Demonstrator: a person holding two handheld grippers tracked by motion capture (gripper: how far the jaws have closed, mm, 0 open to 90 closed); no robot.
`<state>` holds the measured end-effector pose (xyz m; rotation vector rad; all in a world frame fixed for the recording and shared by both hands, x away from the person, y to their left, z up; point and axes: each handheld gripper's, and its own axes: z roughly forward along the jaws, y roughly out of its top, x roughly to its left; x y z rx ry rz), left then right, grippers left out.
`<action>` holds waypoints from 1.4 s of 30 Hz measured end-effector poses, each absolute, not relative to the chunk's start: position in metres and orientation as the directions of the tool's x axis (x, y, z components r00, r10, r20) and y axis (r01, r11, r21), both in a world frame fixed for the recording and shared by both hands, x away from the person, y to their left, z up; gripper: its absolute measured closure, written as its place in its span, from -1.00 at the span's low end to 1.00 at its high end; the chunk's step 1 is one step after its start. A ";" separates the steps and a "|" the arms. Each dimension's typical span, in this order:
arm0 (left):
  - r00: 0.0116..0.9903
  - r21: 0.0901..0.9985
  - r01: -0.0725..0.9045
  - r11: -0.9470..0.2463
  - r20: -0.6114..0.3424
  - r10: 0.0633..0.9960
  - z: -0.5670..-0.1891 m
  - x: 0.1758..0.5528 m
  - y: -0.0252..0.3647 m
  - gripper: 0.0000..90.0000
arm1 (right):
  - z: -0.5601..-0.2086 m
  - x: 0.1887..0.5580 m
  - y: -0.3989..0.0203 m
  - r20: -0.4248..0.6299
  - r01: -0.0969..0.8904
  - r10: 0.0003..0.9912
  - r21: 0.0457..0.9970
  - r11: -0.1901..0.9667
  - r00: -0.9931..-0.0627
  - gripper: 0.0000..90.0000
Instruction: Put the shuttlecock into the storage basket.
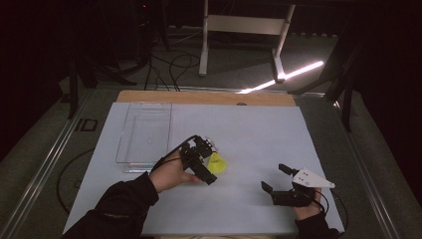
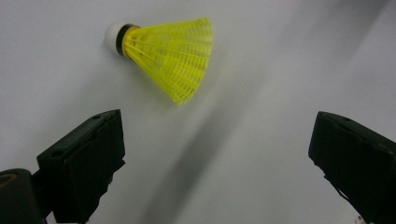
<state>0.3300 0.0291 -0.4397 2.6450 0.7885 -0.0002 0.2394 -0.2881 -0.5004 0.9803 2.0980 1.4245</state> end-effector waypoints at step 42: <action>0.772 0.333 0.600 -0.728 -0.001 0.636 -0.496 0.367 0.002 0.41 | -0.501 0.240 -0.288 0.045 0.325 0.744 0.916 0.236 -0.667 -0.80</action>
